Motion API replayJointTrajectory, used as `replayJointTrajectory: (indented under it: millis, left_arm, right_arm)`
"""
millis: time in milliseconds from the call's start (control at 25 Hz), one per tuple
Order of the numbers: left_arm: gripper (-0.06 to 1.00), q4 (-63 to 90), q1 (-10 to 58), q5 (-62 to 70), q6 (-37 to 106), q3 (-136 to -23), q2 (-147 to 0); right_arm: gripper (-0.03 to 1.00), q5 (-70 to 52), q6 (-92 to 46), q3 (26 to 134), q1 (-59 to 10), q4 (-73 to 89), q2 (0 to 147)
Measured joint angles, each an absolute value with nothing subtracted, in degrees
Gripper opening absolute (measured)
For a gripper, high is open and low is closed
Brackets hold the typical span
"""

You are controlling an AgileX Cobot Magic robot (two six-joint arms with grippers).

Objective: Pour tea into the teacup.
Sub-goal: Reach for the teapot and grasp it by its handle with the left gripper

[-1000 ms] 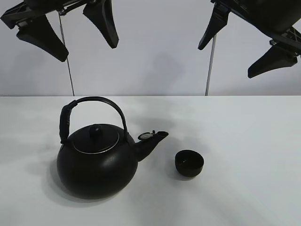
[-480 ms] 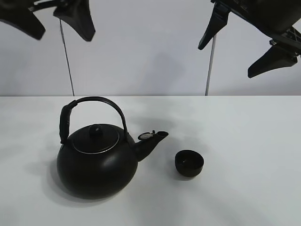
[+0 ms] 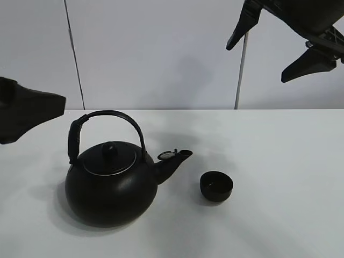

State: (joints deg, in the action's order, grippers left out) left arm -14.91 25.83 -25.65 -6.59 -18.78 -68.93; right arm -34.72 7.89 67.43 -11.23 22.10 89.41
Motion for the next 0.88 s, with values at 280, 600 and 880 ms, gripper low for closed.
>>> replayJointTrajectory:
  millis: [280, 600, 880]
  left_arm:
    - [0.59, -4.07, 25.22, -48.45, 2.58, -9.62, -73.22]
    - [0.59, -4.06, 25.22, -64.12, 3.58, -9.44, -86.83]
    - [0.58, -9.68, 25.22, -64.76, 3.58, -9.44, -91.91]
  right_arm:
    - [0.69, -34.29, 7.89, 67.43, -11.23, 22.10, 89.41]
    - [0.69, -32.97, 7.89, 67.43, -11.23, 22.10, 89.41]
    - [0.69, -31.31, 7.89, 67.43, -11.23, 22.10, 89.41]
